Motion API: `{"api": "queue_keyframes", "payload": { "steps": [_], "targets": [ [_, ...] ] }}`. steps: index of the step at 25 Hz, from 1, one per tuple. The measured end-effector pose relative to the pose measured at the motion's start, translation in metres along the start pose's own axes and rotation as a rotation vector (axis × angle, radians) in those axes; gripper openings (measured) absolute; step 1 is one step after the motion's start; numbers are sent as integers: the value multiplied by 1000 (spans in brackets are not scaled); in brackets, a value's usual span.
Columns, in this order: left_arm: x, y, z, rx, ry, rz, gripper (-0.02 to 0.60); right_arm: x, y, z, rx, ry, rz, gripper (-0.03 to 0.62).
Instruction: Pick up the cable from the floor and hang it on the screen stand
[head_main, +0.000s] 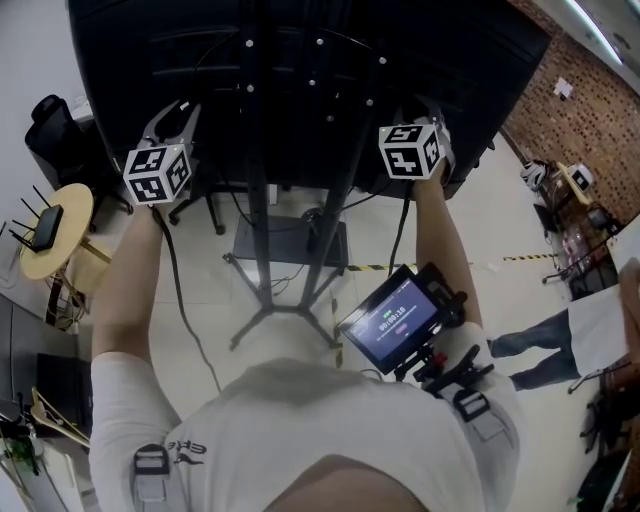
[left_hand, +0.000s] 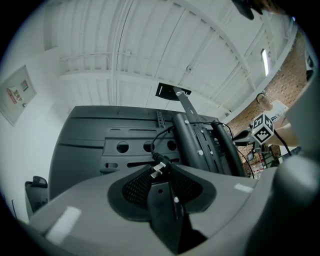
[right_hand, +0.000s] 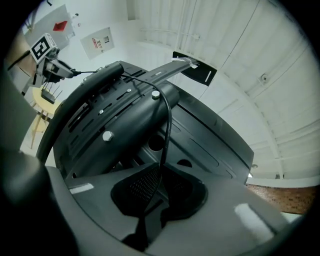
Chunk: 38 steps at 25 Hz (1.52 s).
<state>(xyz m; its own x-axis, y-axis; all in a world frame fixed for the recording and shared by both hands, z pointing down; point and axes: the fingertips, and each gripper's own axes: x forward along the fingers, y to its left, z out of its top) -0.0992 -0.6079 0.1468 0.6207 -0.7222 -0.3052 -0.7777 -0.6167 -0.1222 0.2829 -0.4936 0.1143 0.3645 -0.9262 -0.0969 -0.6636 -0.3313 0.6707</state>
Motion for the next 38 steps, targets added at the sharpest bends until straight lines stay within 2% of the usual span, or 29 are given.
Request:
{"api": "queue_keyframes", "payload": {
  "steps": [8,13,20,26,30,33,38],
  "targets": [
    [-9,-17,-17,-22,36,-3,123,-13,25,4,192,-138,75,49],
    [-15,-37,-28,-32,57,18,123,-22,48,-7,180,-164,118,54],
    [-43,-69,-59,-57,141,129,121,-35,68,-41,194,-188,257,58],
    [-78,-99,-84,-55,211,212,121,-47,86,-50,185,-263,357,62],
    [-96,-112,-86,-46,235,253,121,-53,99,-52,211,-313,435,102],
    [-110,-118,-85,-40,244,264,121,-63,113,-49,237,-330,482,129],
    [-126,-130,-90,-54,255,260,121,-80,125,-55,291,-315,511,124]
  ]
}}
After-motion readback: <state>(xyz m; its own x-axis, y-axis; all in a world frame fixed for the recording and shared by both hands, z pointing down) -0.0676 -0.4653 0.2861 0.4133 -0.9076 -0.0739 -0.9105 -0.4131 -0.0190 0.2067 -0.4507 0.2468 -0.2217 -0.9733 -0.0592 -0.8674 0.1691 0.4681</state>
